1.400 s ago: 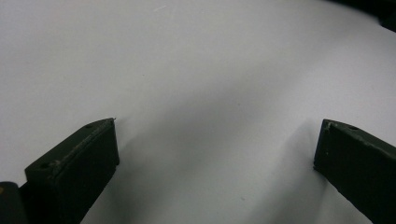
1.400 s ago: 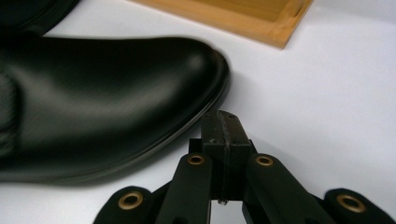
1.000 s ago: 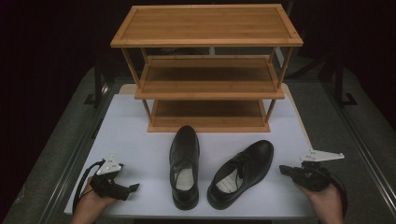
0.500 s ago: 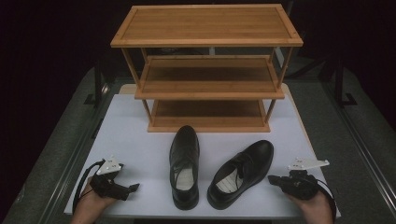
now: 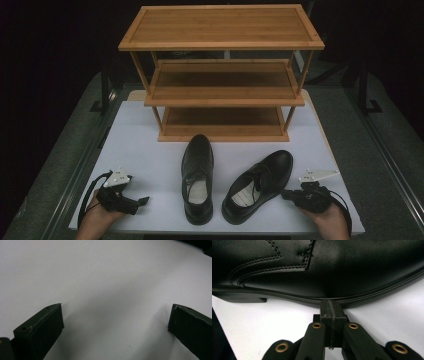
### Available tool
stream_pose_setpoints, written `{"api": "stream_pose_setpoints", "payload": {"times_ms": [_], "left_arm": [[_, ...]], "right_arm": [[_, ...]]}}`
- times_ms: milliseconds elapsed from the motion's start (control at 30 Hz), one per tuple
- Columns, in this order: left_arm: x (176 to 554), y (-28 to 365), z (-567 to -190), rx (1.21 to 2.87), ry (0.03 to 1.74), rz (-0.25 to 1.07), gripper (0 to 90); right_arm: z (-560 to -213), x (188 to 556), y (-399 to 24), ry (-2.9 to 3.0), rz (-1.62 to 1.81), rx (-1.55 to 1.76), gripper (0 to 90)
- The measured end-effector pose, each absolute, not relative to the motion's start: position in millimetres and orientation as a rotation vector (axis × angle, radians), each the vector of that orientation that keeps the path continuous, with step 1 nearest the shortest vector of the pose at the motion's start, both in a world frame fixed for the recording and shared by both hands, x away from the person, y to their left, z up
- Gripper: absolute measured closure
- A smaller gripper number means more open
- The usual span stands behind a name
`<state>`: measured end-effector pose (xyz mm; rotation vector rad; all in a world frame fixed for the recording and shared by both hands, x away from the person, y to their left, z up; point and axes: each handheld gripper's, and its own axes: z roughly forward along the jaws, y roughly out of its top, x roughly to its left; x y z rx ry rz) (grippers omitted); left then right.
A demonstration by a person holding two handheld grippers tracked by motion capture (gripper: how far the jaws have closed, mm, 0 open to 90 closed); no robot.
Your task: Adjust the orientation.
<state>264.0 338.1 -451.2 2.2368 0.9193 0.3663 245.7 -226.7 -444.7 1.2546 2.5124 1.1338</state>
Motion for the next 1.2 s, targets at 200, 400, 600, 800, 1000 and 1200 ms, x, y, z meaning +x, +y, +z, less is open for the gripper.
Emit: {"api": "stream_pose_setpoints", "payload": {"times_ms": [200,400,600,800,1000,1200], "left_arm": [[264,338,-451,2.237,0.919,0.366,0.0],[264,338,-451,2.237,0.919,0.366,0.0],[264,338,-451,2.238,0.919,0.366,0.0],[264,338,-451,2.238,0.919,0.366,0.0],[264,338,-451,2.238,0.919,0.366,0.0],[264,338,-451,2.238,0.919,0.367,0.0]], "right_arm": [[-445,247,-226,2.510,1.134,1.256,89.9],[-444,252,-221,2.512,1.140,1.248,89.9],[-443,262,-212,2.524,1.127,1.230,89.9],[-442,271,-206,2.535,1.114,1.213,89.8],[-441,277,-200,2.543,1.106,1.204,89.9],[-441,285,-192,2.552,1.102,1.191,89.9]]}}
